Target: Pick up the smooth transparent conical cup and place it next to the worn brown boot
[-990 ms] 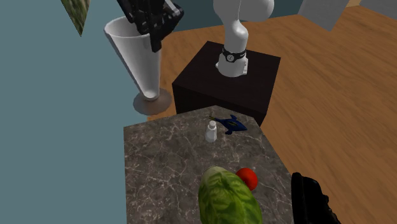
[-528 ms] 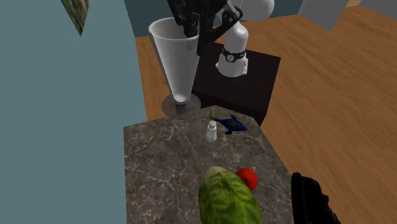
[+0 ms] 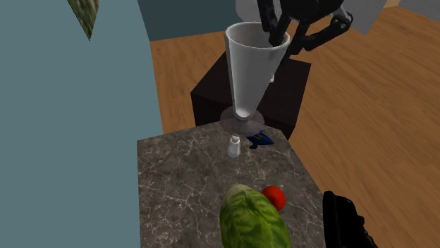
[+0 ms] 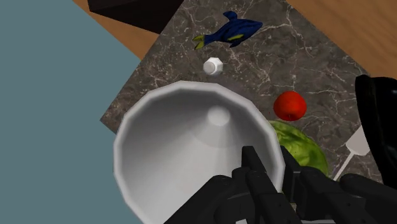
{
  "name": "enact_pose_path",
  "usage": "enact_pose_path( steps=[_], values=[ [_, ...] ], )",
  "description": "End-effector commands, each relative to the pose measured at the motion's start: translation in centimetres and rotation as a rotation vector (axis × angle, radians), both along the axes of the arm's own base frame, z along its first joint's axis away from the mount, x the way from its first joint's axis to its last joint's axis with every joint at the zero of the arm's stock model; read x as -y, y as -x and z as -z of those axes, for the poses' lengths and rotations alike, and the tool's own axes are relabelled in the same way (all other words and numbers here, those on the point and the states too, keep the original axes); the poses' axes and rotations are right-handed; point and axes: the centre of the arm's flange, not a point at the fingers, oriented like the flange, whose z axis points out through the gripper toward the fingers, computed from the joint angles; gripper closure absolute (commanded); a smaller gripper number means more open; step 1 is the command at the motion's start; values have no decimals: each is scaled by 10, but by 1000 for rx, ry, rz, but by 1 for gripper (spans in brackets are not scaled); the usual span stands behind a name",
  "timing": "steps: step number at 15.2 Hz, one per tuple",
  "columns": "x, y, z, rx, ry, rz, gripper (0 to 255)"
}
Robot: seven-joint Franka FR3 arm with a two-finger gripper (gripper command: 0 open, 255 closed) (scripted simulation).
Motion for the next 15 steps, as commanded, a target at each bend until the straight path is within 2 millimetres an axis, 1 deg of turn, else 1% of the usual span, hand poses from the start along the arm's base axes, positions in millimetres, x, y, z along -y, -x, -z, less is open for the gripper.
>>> enact_pose_path(
  steps=[1,2,3,15],
  values=[
    [-25,5,0,1,0,2,255],
    [-37,8,0,1,0,2,255],
    [-55,13,0,1,0,2,255],
    [-55,13,63,1,0,2,255]
  ],
)
